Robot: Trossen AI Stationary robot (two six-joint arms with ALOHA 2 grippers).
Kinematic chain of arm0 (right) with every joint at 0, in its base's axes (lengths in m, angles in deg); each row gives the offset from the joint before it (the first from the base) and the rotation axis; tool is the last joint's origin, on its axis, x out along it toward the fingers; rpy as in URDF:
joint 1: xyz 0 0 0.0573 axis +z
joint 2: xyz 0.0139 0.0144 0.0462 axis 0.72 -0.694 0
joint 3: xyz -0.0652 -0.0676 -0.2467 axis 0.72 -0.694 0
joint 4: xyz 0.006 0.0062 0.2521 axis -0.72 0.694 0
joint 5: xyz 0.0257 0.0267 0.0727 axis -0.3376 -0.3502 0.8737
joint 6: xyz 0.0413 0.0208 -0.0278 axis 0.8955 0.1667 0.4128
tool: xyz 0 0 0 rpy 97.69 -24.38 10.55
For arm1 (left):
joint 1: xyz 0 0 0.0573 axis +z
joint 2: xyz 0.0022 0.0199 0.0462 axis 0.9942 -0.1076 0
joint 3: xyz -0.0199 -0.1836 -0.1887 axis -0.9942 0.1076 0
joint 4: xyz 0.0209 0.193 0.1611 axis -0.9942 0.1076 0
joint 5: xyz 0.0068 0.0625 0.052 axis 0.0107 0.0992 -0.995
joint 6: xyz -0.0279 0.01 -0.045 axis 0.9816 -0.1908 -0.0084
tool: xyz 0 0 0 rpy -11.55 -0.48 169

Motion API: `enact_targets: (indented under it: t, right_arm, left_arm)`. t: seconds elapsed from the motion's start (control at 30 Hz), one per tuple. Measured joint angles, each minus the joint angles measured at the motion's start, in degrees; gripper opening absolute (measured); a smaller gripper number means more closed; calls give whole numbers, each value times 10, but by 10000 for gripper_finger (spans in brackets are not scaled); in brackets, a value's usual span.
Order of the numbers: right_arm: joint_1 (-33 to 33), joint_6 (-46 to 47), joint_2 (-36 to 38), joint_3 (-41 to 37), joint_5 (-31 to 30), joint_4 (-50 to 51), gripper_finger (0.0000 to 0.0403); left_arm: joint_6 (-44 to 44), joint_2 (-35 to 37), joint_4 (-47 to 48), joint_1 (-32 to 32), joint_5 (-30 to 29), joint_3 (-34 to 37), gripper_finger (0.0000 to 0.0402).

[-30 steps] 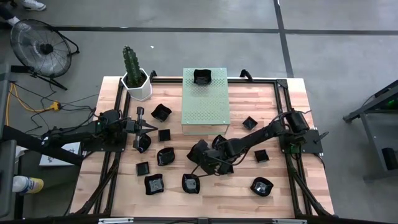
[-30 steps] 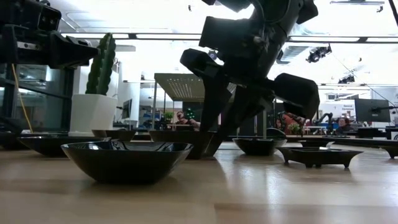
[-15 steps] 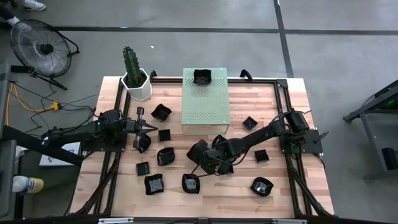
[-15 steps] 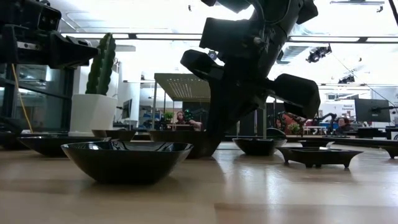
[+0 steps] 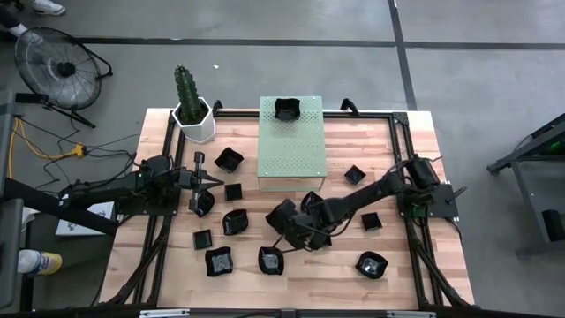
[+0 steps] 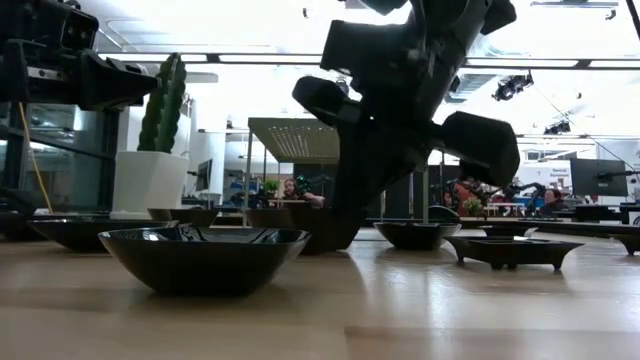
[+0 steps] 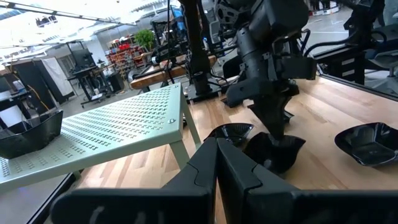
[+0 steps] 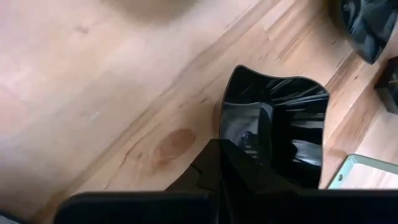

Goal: Pick & Place Mini shaped plates
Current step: Stack the black distorted square plate on top of the black distorted square plate on the shelf

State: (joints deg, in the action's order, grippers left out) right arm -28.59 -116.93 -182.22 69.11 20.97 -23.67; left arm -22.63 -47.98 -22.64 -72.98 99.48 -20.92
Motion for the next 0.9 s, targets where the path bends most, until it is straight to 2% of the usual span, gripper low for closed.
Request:
enact_targets:
  t: [0.73, 0.9]
  right_arm:
    - [27, -5, 0, 156, -54, 74, 0]
    - [35, -8, 0, 194, -84, 80, 0]
  left_arm:
    - [0, 0, 0, 0, 0, 0, 3]
    - [0, 0, 0, 0, 0, 0, 3]
